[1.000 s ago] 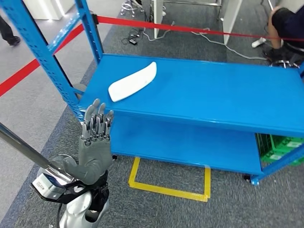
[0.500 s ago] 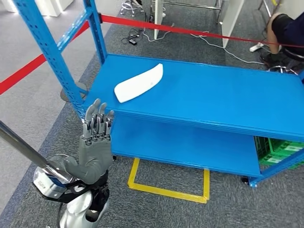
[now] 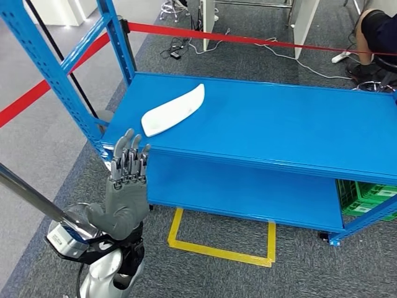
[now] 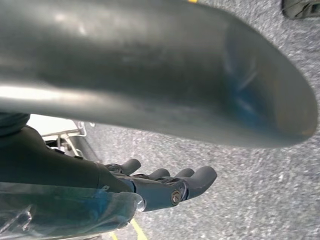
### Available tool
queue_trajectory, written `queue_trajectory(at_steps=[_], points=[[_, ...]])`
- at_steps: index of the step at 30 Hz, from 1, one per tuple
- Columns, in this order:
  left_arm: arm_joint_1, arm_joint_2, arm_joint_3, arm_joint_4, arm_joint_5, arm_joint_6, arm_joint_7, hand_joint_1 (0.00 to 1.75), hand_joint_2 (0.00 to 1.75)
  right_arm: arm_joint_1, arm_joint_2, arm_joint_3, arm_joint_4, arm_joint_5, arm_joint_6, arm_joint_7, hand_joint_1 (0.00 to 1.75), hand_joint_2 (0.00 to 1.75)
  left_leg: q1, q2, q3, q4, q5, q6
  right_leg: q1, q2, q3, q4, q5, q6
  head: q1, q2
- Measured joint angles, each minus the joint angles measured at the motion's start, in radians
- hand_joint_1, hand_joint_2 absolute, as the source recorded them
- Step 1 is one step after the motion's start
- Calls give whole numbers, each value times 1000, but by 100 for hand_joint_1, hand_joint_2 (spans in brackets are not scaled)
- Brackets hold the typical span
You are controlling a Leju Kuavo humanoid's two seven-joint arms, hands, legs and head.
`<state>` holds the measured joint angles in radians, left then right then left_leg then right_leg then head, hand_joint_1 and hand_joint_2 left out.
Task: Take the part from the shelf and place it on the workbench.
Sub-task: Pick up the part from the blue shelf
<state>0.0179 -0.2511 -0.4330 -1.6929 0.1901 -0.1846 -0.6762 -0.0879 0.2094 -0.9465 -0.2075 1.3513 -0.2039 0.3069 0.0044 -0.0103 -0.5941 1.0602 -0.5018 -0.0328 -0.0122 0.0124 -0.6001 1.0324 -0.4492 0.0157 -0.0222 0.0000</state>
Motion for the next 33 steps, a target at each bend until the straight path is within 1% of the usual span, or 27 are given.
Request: queue_trajectory(at_steps=[2, 3, 4, 5, 6, 7, 8, 9, 10, 13, 14, 15, 16, 17, 18, 19, 20, 21, 22, 23, 24, 25, 28, 29, 30, 31, 33], points=[[0, 1, 0, 0, 9, -14, -2, 0, 0, 0, 0, 0, 0, 0, 2, -1, 0, 0, 1, 1, -71, 135, -56, -6, 1, -2, 3, 0, -5, -8, -3, 0], [0, 2, 0, 0, 12, -19, -2, 0, 0, 1, 0, 0, 0, 0, 3, -1, 0, 0, 1, 1, -105, 195, -74, -7, 1, -3, 6, 0, -7, -9, -3, 0], [1, 2, 1, 0, 14, -21, -2, 0, 0, 2, 0, 0, 0, 0, 3, 0, 0, 0, 1, 1, -125, 226, -73, -6, 2, -4, 10, 1, -6, -9, -3, 0], [1, 3, 1, 0, 14, -21, -2, 0, 0, 1, 0, 0, 0, 0, 3, 1, 0, 0, 1, 1, -126, 217, -50, -3, 3, -4, 14, 1, -7, -8, -3, 0], [1, 3, 1, 0, 14, -20, -2, 0, 0, 1, 0, 0, 0, 0, 3, 3, 0, 0, 0, 1, -108, 169, -10, 0, 3, -2, 19, 1, -10, -7, -3, 0], [1, 3, 1, 0, 13, -19, -1, 0, 0, 1, 0, 0, 0, 0, 3, 3, 0, 0, 0, 2, -79, 102, 34, 6, 3, 0, 24, 0, -13, -5, -3, 0], [1, 2, 1, 0, 12, -18, -1, 0, 0, 1, 1, 0, 0, 0, 3, 4, 0, 0, -2, 2, -50, 35, 66, 11, 5, 1, 27, 2, -17, -1, -3, 0], [1, 2, 1, 0, 11, -16, -1, 0, 0, 1, 1, 0, 0, 0, 3, 4, 0, 0, -4, 3, -28, -16, 82, 16, 6, 2, 27, 2, -19, 4, -3, 0], [1, 2, 1, 0, 11, -15, -1, 0, 0, 1, 1, 0, 0, 0, 2, 3, 0, 0, -6, 2, -18, -43, 84, 19, 7, 2, 26, 2, -21, 9, -2, 0], [1, 1, 1, 0, 8, -10, -1, 0, 0, 1, 2, 0, 0, 0, 2, 2, 0, 0, -5, -1, -11, -62, 77, 30, 6, 0, 27, -4, -24, 27, -1, 0], [1, 0, 1, 0, 7, -9, -1, 0, 0, 0, 2, 0, 0, 0, 1, 2, 0, 0, -2, -1, -6, -66, 77, 34, 6, -1, 23, 9, -35, 33, 0, 0], [1, 0, 1, 0, 6, -7, -1, 0, 0, 0, 2, 0, 0, 0, 1, 2, 0, 0, 1, 0, -2, -71, 77, 39, 6, -2, 9, 43, -55, 37, 3, 0], [1, -1, 1, 0, 6, -6, -1, 0, 0, 0, 2, 0, 0, 0, 1, 2, 0, 0, 2, 0, 2, -72, 75, 43, 5, -3, -18, 97, -83, 41, 6, 0], [1, -1, 1, 0, 5, -5, -1, 0, 0, 0, 2, 0, 0, 0, 1, 3, 0, 0, 2, 1, 4, -72, 74, 46, 4, -4, -52, 167, -114, 45, 8, 0], [1, -1, 1, 0, 5, -4, -1, 0, 0, 1, 2, 0, 0, 0, 1, 4, 0, 0, 1, 1, 5, -72, 72, 47, 3, -4, -86, 231, -135, 48, 8, 0], [1, -1, 1, 0, 5, -2, -1, 0, 0, 2, 2, 0, 0, 0, 1, 5, 0, 0, 1, 1, 6, -72, 71, 48, 3, -4, -109, 268, -141, 50, 8, 0], [1, -1, 1, 0, 5, -1, -1, 0, 0, 2, 2, 0, 0, 0, 1, 6, 0, 0, 1, 0, 9, -71, 69, 48, 2, -4, -113, 268, -126, 52, 8, 0], [1, -1, 2, 0, 5, 0, -1, 0, 0, 2, 2, 0, 0, 0, 1, 7, 0, 0, 1, -1, 13, -71, 66, 46, 1, -5, -96, 226, -93, 52, 8, 0], [1, -1, 1, 0, 5, 0, -1, 0, 0, 2, 2, 0, 0, 0, 1, 7, 0, 0, 2, -2, 17, -70, 63, 43, 0, -5, -63, 155, -52, 53, 8, 0], [1, -1, 1, 0, 5, 0, -1, 0, 0, 1, 2, 0, 0, 0, 1, 7, 0, 0, 1, -3, 20, -68, 59, 38, 0, -5, -29, 86, -24, 52, 9, 0], [1, -1, 1, 0, 6, 1, -1, 0, 0, 0, 2, 0, 0, 0, 2, 7, 0, 0, -1, -4, 22, -65, 56, 33, 0, -3, -3, 34, -6, 48, 8, 0], [1, -1, 1, 0, 6, 2, -2, 0, 0, -1, 2, 0, 0, 1, 2, 7, 0, 0, -3, -4, 22, -64, 54, 27, 1, -2, 11, 5, 0, 42, 7, 0], [1, -1, 2, -3, 7, 5, -3, 0, 0, 0, 2, 0, 0, 3, 2, 7, 0, 0, -2, -4, 22, -67, 55, 13, 3, 0, 12, -1, -2, 19, 6, 0], [1, -1, 2, -6, 8, 4, -3, 0, 0, 1, 2, 0, 0, 5, 2, 7, 0, 0, -2, -3, 19, -59, 47, 8, 2, 0, 13, -3, 0, 13, 4, 0], [2, 0, 2, -11, 9, 1, -4, 0, 0, 1, 2, 0, 0, 5, 2, 7, 0, 0, -1, -2, 6, -31, 27, 3, 0, -1, 13, -4, 1, 7, 2, 0], [2, 0, 3, -15, 11, -3, -4, 0, 0, 0, 2, 0, 0, 6, 3, 7, 0, 0, -1, -1, -17, 17, -1, -2, -2, -2, 14, -5, 1, 3, -1, 0], [3, 0, 4, -19, 14, -10, -4, 0, 0, 0, 2, 0, 0, 7, 4, 7, 0, 0, -1, -1, -83, 148, -58, -6, -1, -3, 14, -6, -4, -3, -4, 0]])
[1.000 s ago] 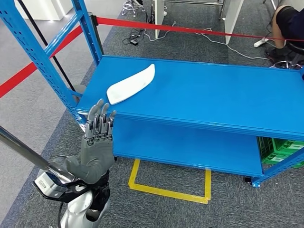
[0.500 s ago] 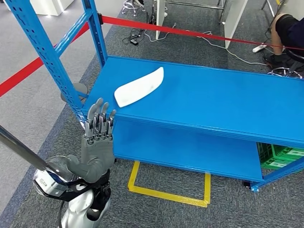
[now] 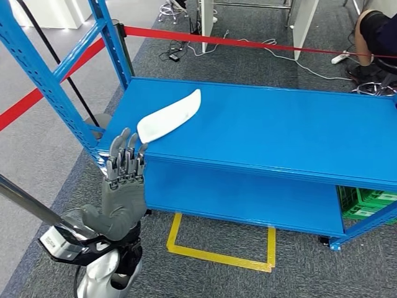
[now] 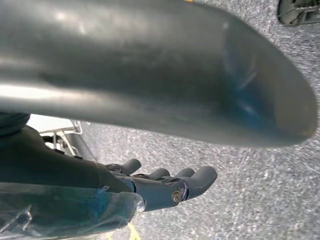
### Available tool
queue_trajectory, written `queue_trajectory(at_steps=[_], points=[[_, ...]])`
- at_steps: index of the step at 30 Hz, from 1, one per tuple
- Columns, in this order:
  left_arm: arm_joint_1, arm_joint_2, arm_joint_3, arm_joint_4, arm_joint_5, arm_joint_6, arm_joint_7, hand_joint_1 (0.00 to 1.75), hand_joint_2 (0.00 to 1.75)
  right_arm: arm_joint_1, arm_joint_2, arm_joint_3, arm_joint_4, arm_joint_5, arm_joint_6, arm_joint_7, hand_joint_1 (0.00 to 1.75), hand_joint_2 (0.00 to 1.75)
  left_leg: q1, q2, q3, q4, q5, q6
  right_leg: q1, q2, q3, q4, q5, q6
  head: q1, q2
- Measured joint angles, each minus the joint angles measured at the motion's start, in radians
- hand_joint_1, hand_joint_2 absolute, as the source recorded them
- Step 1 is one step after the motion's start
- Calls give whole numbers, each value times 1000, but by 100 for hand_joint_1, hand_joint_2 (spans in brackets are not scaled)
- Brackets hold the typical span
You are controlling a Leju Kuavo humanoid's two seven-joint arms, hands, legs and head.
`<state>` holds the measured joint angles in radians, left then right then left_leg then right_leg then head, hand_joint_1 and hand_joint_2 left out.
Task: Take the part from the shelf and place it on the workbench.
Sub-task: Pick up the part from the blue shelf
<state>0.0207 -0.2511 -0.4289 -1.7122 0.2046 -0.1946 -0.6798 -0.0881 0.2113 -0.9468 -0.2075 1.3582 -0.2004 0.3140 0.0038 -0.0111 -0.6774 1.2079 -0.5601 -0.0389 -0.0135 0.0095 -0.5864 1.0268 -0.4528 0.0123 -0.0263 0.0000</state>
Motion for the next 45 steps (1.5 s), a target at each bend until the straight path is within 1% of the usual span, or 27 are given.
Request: queue_trajectory(at_steps=[1, 2, 3, 5, 6, 8, 11, 13, 15, 16, 17, 18, 20, 22, 25, 27, 28, 30, 32, 33, 34, 36, 37, 39, 42, 43, 45], points=[[0, 0, 1, -1, 1, -4, 0, 0, 0, 1, 0, 0, 0, 0, 1, 0, 0, 0, 0, 0, -25, 46, -8, 0, 1, 0, 1, 0, -4, -2, 0, 0], [1, 0, 3, -2, 1, -9, 0, 0, 0, 1, 0, 0, 0, 0, 1, 0, 0, 0, 0, 0, -36, 61, 2, 2, 1, 0, 4, -1, -10, -3, 0, 0], [1, 0, 4, -4, 1, -14, 0, 0, 0, 2, 0, 0, 0, 1, 2, 0, 0, 0, 0, 0, -29, 40, 29, 5, 2, 1, 9, -1, -15, -3, 0, 0], [2, 0, 5, -6, -2, -22, 0, 0, 0, 3, 0, 0, 0, 3, 3, 0, 0, 0, -2, 1, 28, -75, 100, 15, 3, 1, 22, 0, -19, 3, 0, 0], [2, 0, 5, -7, -4, -23, 0, 0, 0, 2, 0, 0, 0, 4, 3, 0, 0, 0, -2, 2, 59, -136, 120, 20, 5, 2, 27, 1, -21, 7, -1, 0], [2, -1, 6, -7, -5, -19, 0, 0, 0, 1, 0, 0, 0, 5, 2, 0, 0, 0, -4, 2, 89, -198, 127, 26, 8, 3, 29, 1, -23, 17, 1, 0], [3, -2, 9, -7, 0, -8, 0, 0, 0, 1, -1, 0, 0, 6, -1, 1, 0, 0, -1, 0, 95, -210, 119, 39, 8, 1, 28, 3, -33, 34, 4, 0], [4, -3, 11, -7, 0, -6, 0, 0, 0, 1, -1, 0, 0, 6, -2, 1, 0, 0, 3, 1, 103, -216, 117, 49, 7, -1, -5, 73, -71, 43, 9, 0], [4, -3, 13, -6, 0, -5, 0, 0, 0, 1, -1, 0, 0, 6, -2, 1, 0, 0, 3, 3, 106, -216, 112, 56, 6, -1, -76, 209, -125, 49, 13, 0], [4, -3, 13, -6, 0, -4, 0, 0, 0, 2, -1, 0, 0, 6, -2, 1, 0, 0, 2, 2, 108, -216, 110, 57, 6, -1, -110, 264, -139, 50, 13, 0], [5, -3, 14, -6, 1, -4, 0, 0, 0, 2, -1, 0, 0, 6, -2, 1, 0, 0, 2, 1, 111, -216, 107, 57, 5, -1, -128, 287, -134, 52, 13, 0], [5, -3, 14, -5, 1, -4, 0, 0, 0, 3, -1, 0, 0, 6, -2, 2, 0, 0, 3, 0, 115, -215, 103, 56, 5, -1, -128, 270, -108, 52, 14, 0], [5, -3, 14, -5, 1, -2, 0, 0, 0, 2, -2, 0, 0, 6, -2, 3, 0, 0, 3, -2, 129, -215, 93, 49, 3, -3, -78, 144, -25, 51, 14, 0], [4, -3, 14, -5, 1, 3, 0, 0, 0, 1, -3, 0, 0, 6, -2, 3, 0, 0, 0, -3, 138, -212, 84, 38, 2, -1, -26, 34, 16, 46, 14, 0], [4, -3, 14, -5, 2, 10, 0, 0, 0, 0, -4, 0, 0, 6, -2, 5, 0, 0, -4, -3, 138, -214, 82, 26, 4, 2, -15, 11, 13, 26, 9, 0], [4, -3, 14, -5, 2, 11, 0, 0, 0, 1, -4, -1, 0, 6, -2, 6, 0, 0, -3, -1, 129, -194, 64, 16, 2, 2, -13, 8, 13, 13, 5, 0], [4, -3, 14, -5, 2, 11, 0, 0, 0, 0, -4, -1, 0, 6, -3, 6, 0, 0, -2, 0, 111, -158, 42, 11, 0, 1, -12, 6, 13, 7, 3, 0], [4, -2, 14, -5, 3, 13, 0, 0, 0, 0, -4, -1, 0, 6, -3, 6, 0, 0, -2, 0, 43, -28, -16, 4, 0, 0, -12, 5, 11, 1, -1, 0], [5, -2, 15, -5, 7, 22, 0, 0, 0, 1, -4, -1, 0, 6, -3, 6, 0, 0, -1, 1, -14, 69, -36, 3, 1, -1, -11, 6, 10, -1, -1, 0], [5, -2, 17, -5, 10, 29, 0, 0, 0, 1, -4, -1, 0, 6, -3, 6, 0, 0, -1, 1, -18, 66, -17, 5, 1, -1, -10, 6, 9, -1, -1, 0], [6, -3, 18, -6, 11, 36, 0, 0, 0, 1, -4, -1, 0, 6, -3, 6, 0, 0, -1, 1, -3, 25, 18, 8, 1, 0, -7, 6, 8, -1, -1, 0], [6, -3, 20, -7, 12, 43, 0, 0, 0, 1, -4, -1, 0, 6, -3, 6, 0, 0, -2, 1, 56, -107, 90, 16, 3, 3, -4, 7, 5, 4, -1, 0], [6, -3, 21, -7, 12, 45, 0, 0, 0, 1, -4, -1, 0, 6, -3, 6, 0, 0, -3, 1, 80, -161, 109, 20, 5, 4, -3, 8, 4, 8, -1, 0], [7, -3, 21, -8, 12, 45, 0, 0, 0, 1, -4, -2, 0, 6, -3, 6, 0, 0, -4, 0, 98, -205, 112, 27, 8, 4, -4, 6, 3, 19, 1, 0], [7, -4, 22, -8, 13, 43, 0, 0, 0, 1, -4, -2, 0, 6, -3, 6, 0, 0, 0, -2, 101, -214, 115, 42, 6, 2, -9, 15, -8, 37, 3, 0], [7, -4, 22, -8, 13, 43, 0, 0, 0, 0, -4, -2, 0, 6, -3, 6, 0, 0, 2, -1, 104, -217, 116, 47, 6, 1, -23, 47, -28, 42, 6, 0], [7, -4, 22, -8, 17, 42, 0, 0, 0, 1, -4, -2, 0, 6, -3, 6, 0, 0, 3, 0, 106, -218, 116, 52, 4, -1, -79, 168, -91, 49, 10, 0]])
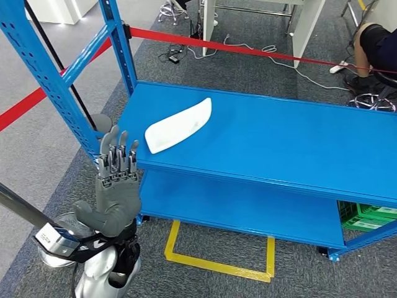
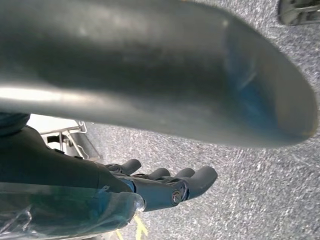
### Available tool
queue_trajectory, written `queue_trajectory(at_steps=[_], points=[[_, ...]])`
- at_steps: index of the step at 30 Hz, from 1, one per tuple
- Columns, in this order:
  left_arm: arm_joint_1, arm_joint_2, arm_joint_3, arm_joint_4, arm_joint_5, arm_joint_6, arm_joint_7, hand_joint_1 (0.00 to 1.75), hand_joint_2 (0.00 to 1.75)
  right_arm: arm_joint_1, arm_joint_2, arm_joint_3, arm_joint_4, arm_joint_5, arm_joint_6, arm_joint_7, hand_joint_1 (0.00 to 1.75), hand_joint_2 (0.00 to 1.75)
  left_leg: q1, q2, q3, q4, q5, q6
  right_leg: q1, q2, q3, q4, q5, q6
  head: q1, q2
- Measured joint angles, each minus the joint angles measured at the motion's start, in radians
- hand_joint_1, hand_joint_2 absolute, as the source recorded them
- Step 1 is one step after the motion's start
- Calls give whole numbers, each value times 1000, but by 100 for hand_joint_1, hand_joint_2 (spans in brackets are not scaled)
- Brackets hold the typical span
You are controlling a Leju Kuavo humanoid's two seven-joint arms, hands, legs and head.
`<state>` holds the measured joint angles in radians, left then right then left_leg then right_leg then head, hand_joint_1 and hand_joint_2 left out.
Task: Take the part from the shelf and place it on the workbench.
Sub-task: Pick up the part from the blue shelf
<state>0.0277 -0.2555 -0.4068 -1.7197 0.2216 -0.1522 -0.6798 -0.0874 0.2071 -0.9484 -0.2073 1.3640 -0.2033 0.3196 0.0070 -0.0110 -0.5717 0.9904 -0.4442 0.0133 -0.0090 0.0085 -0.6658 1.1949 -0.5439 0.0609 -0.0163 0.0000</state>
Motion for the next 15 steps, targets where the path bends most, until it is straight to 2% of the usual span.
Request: queue_trajectory(at_steps=[1, 2, 3, 4, 5, 7, 8, 12, 13, 14, 15], points=[[0, 0, 1, 0, 2, 0, 0, 0, 0, 1, 0, 0, 0, 0, 0, 0, 0, 0, 0, 0, 0, 0, -1, 1, -1, 0, -32, 66, -26, 2, 1, 0], [0, 0, 1, 0, 4, 0, 0, 0, 0, 1, 0, 0, 0, 0, 0, 0, 0, 0, 0, 0, 1, 0, -1, 2, -1, 0, -53, 108, -36, 4, 1, 0], [0, 0, 2, 0, 5, 0, 0, 0, 0, 2, 0, -1, 0, 0, 0, 1, 0, 0, 0, 0, 2, 1, -2, 2, -1, 0, -56, 112, -26, 4, 1, 0], [1, 0, 2, 0, 5, 1, 0, 0, 0, 2, 0, -1, 0, -1, 0, 1, 0, 0, 0, -1, 5, 1, -4, 0, -2, -1, -39, 73, 3, 4, 1, 0], [1, 0, 3, 0, 6, 1, 0, 0, 0, 1, 0, -1, 0, -1, 0, 1, 0, 0, 1, -2, 9, 1, -7, -3, -2, -1, -6, 5, 42, 4, 1, 0], [1, 0, 4, 0, 6, 1, 0, 0, 0, -1, 1, -1, 0, -1, 0, 1, 0, 0, -2, -4, 13, 5, -13, -12, -4, 0, 56, -120, 91, 1, 3, 0], [1, 0, 4, 0, 6, 1, 0, 0, 0, -1, 1, -1, 0, -1, 0, 1, 0, 0, -5, -4, 12, 7, -14, -17, -4, 2, 71, -150, 98, -3, 2, 0], [1, 0, 6, 0, 12, -5, 0, 0, 0, 1, 1, -2, 0, -1, 0, -1, 0, 0, -4, -2, 8, 13, -24, -35, -2, 6, 77, -162, 86, -36, -4, 0], [1, 1, 7, -1, 17, -12, 0, 0, 0, 1, 1, -2, 0, -1, 0, -2, 0, 0, -3, 0, -5, 39, -37, -40, -4, 6, 81, -164, 79, -45, -6, 0], [1, 1, 7, -1, 20, -20, 0, 0, 0, 1, 1, -2, 0, 0, 0, -3, 0, 0, -2, 2, -31, 89, -57, -45, -5, 6, 86, -166, 73, -52, -8, 0], [1, 1, 7, -2, 23, -26, 0, 0, 0, 1, 1, -3, 0, 0, 0, -4, 0, 0, -2, 2, -70, 159, -82, -48, -5, 4, 91, -166, 67, -56, -11, 0]])
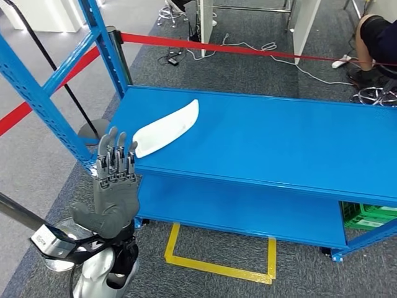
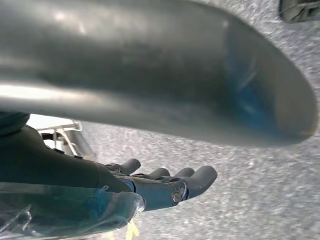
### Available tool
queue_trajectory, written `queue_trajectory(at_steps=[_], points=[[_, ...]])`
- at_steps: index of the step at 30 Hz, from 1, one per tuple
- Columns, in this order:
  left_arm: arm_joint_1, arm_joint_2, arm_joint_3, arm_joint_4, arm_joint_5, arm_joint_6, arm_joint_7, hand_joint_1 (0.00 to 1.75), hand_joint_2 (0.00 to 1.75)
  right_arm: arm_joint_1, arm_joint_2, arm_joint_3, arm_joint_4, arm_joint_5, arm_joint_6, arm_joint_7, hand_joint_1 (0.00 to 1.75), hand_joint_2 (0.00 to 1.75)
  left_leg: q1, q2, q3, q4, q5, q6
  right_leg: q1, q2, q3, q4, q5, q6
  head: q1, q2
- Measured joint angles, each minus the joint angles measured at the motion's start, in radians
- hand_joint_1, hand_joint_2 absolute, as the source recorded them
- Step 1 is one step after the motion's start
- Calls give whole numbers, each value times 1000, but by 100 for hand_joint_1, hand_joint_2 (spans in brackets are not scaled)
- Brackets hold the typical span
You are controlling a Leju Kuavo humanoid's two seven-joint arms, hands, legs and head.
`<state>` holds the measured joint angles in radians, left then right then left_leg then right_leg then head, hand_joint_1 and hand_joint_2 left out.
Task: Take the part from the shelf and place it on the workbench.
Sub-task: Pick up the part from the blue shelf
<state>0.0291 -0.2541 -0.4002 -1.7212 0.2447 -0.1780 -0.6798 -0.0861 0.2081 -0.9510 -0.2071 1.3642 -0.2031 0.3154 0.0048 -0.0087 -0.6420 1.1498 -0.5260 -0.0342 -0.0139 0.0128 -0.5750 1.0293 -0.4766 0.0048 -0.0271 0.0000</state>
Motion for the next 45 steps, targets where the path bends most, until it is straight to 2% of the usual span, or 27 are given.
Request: queue_trajectory(at_steps=[2, 3, 4, 6, 7, 8, 9, 12, 14, 16, 17, 18, 19, 21, 22, 23, 25, 27, 29, 32, 33, 34, 36, 38, 39, 41, 45], points=[[1, 0, 1, 0, 3, -4, 0, 0, 0, 1, 0, 0, 0, 0, 0, 0, 0, 0, 0, 0, -79, 125, -28, -2, 1, -2, 14, 1, -9, -2, -1, 0], [1, 0, 2, 0, 3, -4, 0, 0, 0, 2, 0, 0, 0, 0, 0, 0, 0, 0, 0, 0, -98, 145, -16, 0, 1, -3, 24, 1, -12, 0, -1, 0], [1, 0, 2, 0, 3, -4, 0, 0, 0, 3, 0, 0, 0, 0, 0, 1, 0, 0, 0, 0, -97, 124, 17, 3, 2, -2, 36, 2, -16, 2, -1, 0], [1, 0, 3, 0, 3, 0, 0, 0, 0, 2, -1, 0, 0, 0, 0, 1, 0, 0, -2, 0, -58, 5, 112, 13, 2, 1, 57, 2, -28, 8, -1, 0], [1, 0, 3, 0, 2, 3, 0, 0, 0, 1, -1, 0, 0, 0, 0, 1, 0, 0, -4, 0, -34, -56, 144, 19, 4, 4, 65, 2, -37, 13, -2, 0], [1, 0, 3, 0, 1, 7, 0, 0, 0, 1, -1, 0, 0, 0, 0, 1, 0, 0, -6, 0, -17, -100, 156, 23, 6, 5, 67, 2, -45, 19, -1, 0], [2, 0, 4, 0, -1, 10, 0, 0, 0, 0, -1, 0, 0, 0, 0, 2, 0, 0, -7, -2, -8, -122, 152, 26, 6, 5, 68, -1, -51, 25, -1, 0], [2, -2, 4, 0, -6, 13, 0, 0, 0, -1, -1, 0, 0, 0, 0, 1, 0, 0, -5, -6, 6, -139, 131, 38, 5, 0, 76, -8, -64, 44, 1, 0], [2, -3, 3, -1, -8, 14, 0, 0, 0, -2, -1, 0, 0, 0, 0, -1, 0, 0, 0, -4, 18, -146, 124, 48, 5, -2, 51, 53, -99, 54, 5, 0], [2, -3, 2, -1, -9, 15, 0, 0, 0, -2, -1, 0, 0, 0, 4, -5, 0, 0, 0, -3, 25, -146, 116, 55, 5, -4, -27, 189, -153, 59, 8, 0], [2, -3, 2, -1, -9, 16, 0, 0, 0, -1, -1, 0, 0, 1, 7, -9, 0, 0, 0, -3, 27, -146, 112, 56, 5, -4, -68, 247, -167, 61, 8, 0], [2, -3, 3, 0, -9, 16, 0, 0, 0, 0, -1, 0, 0, 2, 11, -13, 0, 0, 0, -5, 31, -146, 108, 56, 4, -4, -95, 275, -160, 62, 8, 0], [2, -3, 3, 0, -9, 17, 0, 0, 0, 1, -1, 0, 0, 3, 16, -17, 0, 0, 0, -6, 37, -146, 103, 55, 4, -4, -102, 262, -131, 62, 8, 0], [2, -3, 3, 0, -9, 17, 0, 0, 0, 0, -1, 0, 0, 5, 23, -20, 0, 0, 0, -8, 54, -146, 92, 49, 3, -6, -67, 143, -37, 61, 8, 0], [2, -3, 3, 0, -9, 17, 0, 0, 0, -1, -1, 0, 0, 5, 26, -19, 0, 0, -2, -9, 61, -144, 86, 44, 2, -5, -42, 78, -1, 58, 9, 0], [2, -3, 3, 0, -9, 18, 0, 0, 0, -1, -1, 0, 0, 4, 29, -17, 0, 0, -4, -9, 66, -143, 81, 38, 2, -4, -23, 34, 20, 54, 9, 0], [2, -2, 2, 0, -11, 19, 0, 0, 0, -2, -1, -1, 0, 1, 32, -13, 0, 0, -7, -10, 70, -144, 78, 28, 5, -1, -12, 9, 25, 39, 7, 0], [2, -2, 2, 0, -14, 21, 0, 0, 0, -2, 0, -2, 0, 0, 27, -3, 0, 87, -5, -9, 70, -145, 76, 19, 5, -1, -13, 7, 28, 24, 6, 0], [2, -2, 1, -1, -19, 23, 0, 0, 0, -2, 0, -3, 0, 1, 15, 13, 0, 175, -4, -6, 47, -96, 42, 9, 2, -1, -12, 4, 30, 12, 1, 0], [2, 0, 1, -1, -25, 29, 0, 0, 0, -1, -1, -4, 0, 5, -6, 26, 0, 175, -2, -3, -47, 93, -44, -1, 1, -4, -12, 3, 29, 5, -3, 0], [2, 0, 1, -1, -27, 31, 0, 0, 0, -1, -1, -4, 0, 5, -10, 26, 0, 175, -2, -3, -68, 130, -50, -1, 1, -4, -12, 4, 28, 5, -3, 0], [2, 0, 1, 0, -28, 33, 0, 0, 0, -1, -1, -4, 0, 6, -12, 27, 0, 175, -2, -3, -72, 131, -35, 0, 1, -4, -11, 4, 28, 5, -3, 0], [2, 0, 1, -1, -29, 35, 0, 0, 0, -1, 0, -5, 0, 6, -15, 27, 0, 175, -2, -2, -25, 28, 36, 5, 1, -2, -7, 4, 26, 8, -4, 0], [2, 0, 0, -1, -29, 36, 0, 0, 0, -1, 0, -5, 0, 8, -14, 22, 0, 175, -1, -2, 36, -98, 85, 7, 6, 0, -7, 7, 21, 12, -3, 0], [2, 0, 0, -1, -29, 37, 0, 0, 0, -1, -1, -5, 0, 13, -7, 18, 0, 175, 0, -2, 52, -133, 92, 7, 9, 0, -8, 8, 19, 10, -2, 0], [2, 0, 0, 0, -29, 39, 0, 0, 0, -1, -1, 0, 0, 31, 36, 7, 0, 175, 2, -4, 57, -150, 90, 7, 13, -1, -11, 4, 19, 8, 1, 0], [1, 0, 0, 5, -30, 39, 1, 0, 0, -2, -1, 10, 0, 40, 115, -6, 0, 175, -1, -5, 58, -151, 91, 18, 11, 0, -1, -11, 28, 23, 1, 0]])
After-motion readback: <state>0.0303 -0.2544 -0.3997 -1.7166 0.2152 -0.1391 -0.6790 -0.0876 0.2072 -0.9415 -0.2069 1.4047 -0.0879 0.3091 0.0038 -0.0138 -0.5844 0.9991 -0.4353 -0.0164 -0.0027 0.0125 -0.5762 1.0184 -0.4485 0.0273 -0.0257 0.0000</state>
